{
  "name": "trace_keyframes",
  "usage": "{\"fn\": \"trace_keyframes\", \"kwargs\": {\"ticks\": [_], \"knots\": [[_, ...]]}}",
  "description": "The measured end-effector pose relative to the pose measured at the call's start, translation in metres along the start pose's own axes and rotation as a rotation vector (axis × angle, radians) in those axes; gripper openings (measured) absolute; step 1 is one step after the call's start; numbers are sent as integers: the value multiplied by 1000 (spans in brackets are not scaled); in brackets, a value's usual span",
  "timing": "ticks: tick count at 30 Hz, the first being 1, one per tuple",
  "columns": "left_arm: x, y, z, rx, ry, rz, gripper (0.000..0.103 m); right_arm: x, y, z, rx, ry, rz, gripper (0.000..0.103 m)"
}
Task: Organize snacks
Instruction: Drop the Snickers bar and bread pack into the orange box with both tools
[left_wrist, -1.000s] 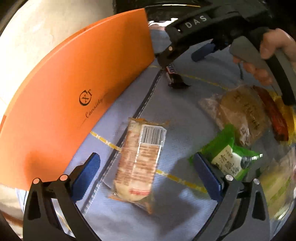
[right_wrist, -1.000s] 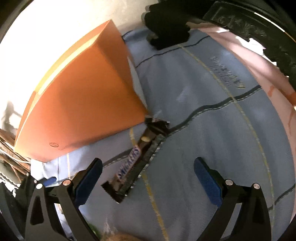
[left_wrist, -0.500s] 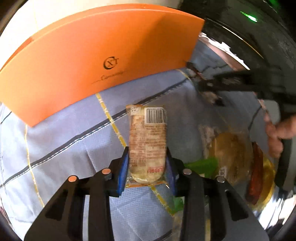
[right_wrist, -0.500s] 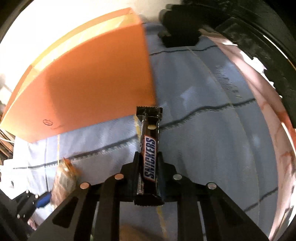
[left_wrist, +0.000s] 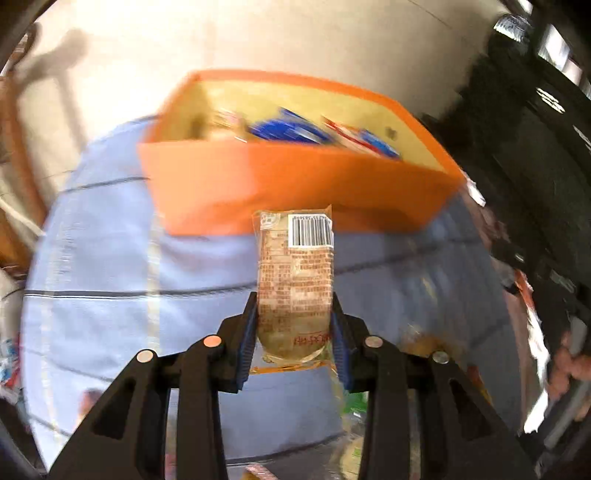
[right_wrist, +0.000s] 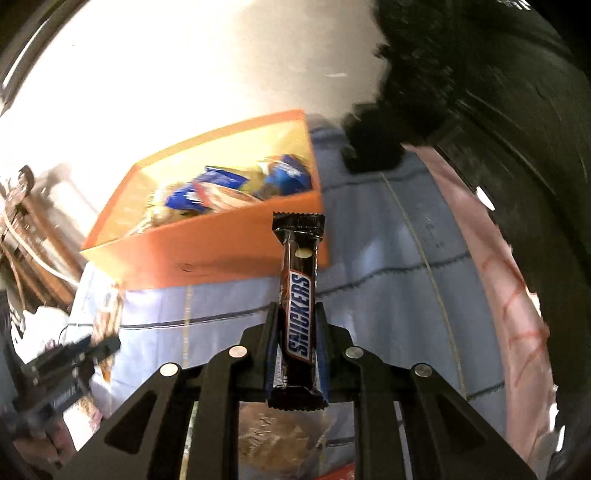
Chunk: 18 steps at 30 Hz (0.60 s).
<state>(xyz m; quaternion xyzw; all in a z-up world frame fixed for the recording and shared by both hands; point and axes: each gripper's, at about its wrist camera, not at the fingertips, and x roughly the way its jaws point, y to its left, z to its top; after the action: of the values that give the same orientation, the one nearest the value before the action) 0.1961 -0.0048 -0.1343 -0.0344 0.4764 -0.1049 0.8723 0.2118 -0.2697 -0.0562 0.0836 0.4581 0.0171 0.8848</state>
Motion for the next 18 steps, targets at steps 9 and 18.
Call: {"fn": "trace_keyframes", "kwargs": {"ticks": [9, 18], "knots": [[-18, 18, 72, 16, -90, 57, 35, 4, 36, 51, -32, -30, 83, 18], [-4, 13, 156, 85, -120, 148, 35, 28, 62, 119, -87, -48, 78, 18]]}}
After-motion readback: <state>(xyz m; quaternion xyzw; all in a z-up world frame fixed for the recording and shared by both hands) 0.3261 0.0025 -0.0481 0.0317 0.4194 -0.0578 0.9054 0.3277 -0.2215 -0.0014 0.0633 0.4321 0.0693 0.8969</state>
